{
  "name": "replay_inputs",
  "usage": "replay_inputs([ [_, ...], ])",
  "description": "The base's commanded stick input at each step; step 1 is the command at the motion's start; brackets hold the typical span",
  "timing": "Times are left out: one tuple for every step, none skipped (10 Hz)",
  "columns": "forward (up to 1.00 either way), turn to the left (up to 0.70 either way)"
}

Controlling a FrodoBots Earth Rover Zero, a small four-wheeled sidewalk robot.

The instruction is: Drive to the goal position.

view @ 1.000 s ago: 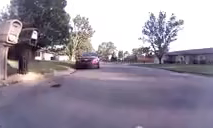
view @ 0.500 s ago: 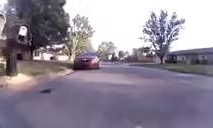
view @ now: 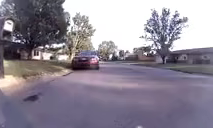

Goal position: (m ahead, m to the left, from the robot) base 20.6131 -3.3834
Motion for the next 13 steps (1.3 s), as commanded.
replay_inputs([
  [0.97, 0.0],
  [0.97, 0.0],
  [0.98, 0.0],
  [0.98, 0.0],
  [0.98, 0.0],
  [0.98, 0.0],
  [0.98, 0.0],
  [0.98, 0.0],
  [0.98, 0.0],
  [0.98, 0.0],
  [0.98, 0.0],
  [0.98, 0.0],
  [0.98, 0.0],
])
